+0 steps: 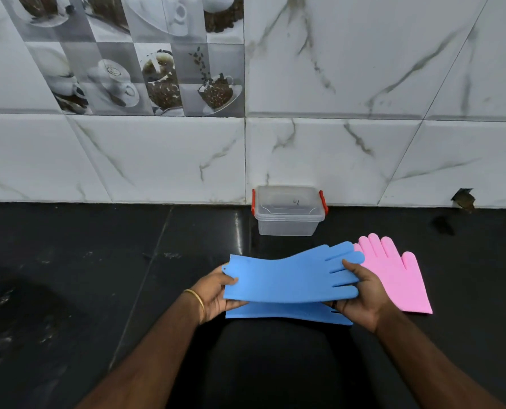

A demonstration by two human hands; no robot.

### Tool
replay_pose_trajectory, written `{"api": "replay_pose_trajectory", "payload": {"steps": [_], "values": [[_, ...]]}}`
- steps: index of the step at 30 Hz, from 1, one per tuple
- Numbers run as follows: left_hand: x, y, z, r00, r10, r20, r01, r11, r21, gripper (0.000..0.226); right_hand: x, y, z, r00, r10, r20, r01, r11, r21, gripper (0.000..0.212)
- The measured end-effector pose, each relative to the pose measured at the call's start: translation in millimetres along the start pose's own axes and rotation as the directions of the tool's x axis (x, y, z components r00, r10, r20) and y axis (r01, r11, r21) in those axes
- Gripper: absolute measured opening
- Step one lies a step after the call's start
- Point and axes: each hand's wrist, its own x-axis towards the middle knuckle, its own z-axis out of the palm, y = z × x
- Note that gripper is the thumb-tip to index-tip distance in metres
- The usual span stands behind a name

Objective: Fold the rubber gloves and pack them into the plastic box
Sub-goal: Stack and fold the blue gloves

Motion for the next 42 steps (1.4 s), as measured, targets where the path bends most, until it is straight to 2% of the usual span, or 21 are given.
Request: {"api": "replay_pose_trajectory", "payload": {"steps": [5,10,21,24,26,28,30,32,34,37,38,39,42], "values": [[-1,-13,-1,0.995,0.034,-0.093,-0.018,0.986,0.164,0.050,3,12,-16,0.995,0.034,-0.099,-0.034,0.999,0.000,0.046],[-2,-11,-4,0.986,0.074,-0.148,-0.034,0.965,0.260,0.054,4,14,-19,0.987,0.019,-0.162,-0.022,1.000,-0.016,0.044],[0,-16,-12,0.980,0.109,-0.165,-0.073,0.975,0.212,0.060,9,15,-27,0.969,-0.040,-0.245,0.014,0.994,-0.106,0.033],[1,-18,-12,0.975,0.140,-0.170,-0.094,0.963,0.252,0.062,11,17,-30,0.964,-0.077,-0.255,0.029,0.981,-0.190,0.030],[2,-18,-11,0.973,0.162,-0.166,-0.105,0.946,0.308,0.064,11,17,-31,0.954,-0.150,-0.260,0.063,0.947,-0.316,0.026],[4,-17,-12,0.971,0.179,-0.161,-0.105,0.915,0.388,0.065,12,17,-33,0.928,-0.270,-0.256,0.114,0.861,-0.495,0.026],[5,-16,-14,0.964,0.205,-0.170,-0.095,0.859,0.503,0.065,12,17,-35,0.875,-0.421,-0.239,0.152,0.708,-0.689,0.035],[5,-14,-17,0.940,0.273,-0.206,-0.084,0.768,0.635,0.057,9,19,-35,0.799,-0.563,-0.211,0.142,0.518,-0.844,0.057],[6,-14,-19,0.880,0.401,-0.255,-0.085,0.662,0.745,0.049,3,22,-31,0.725,-0.668,-0.167,0.088,0.330,-0.940,0.073],[13,-13,-19,0.820,0.510,-0.260,-0.069,0.539,0.839,0.044,-7,31,-25,0.606,-0.796,0.018,-0.004,-0.025,-1.000,0.070],[15,-12,-16,0.821,0.513,-0.250,-0.059,0.512,0.857,0.044,-8,35,-20,0.603,-0.792,0.090,0.009,-0.106,-0.994,0.067],[18,-10,-12,0.827,0.507,-0.245,-0.047,0.495,0.868,0.045,-9,41,-15,0.634,-0.757,0.157,0.040,-0.170,-0.985,0.065],[27,-6,-2,0.838,0.466,-0.283,0.031,0.478,0.878,0.048,-2,61,1,0.810,-0.503,0.301,0.126,-0.352,-0.927,0.069]]}}
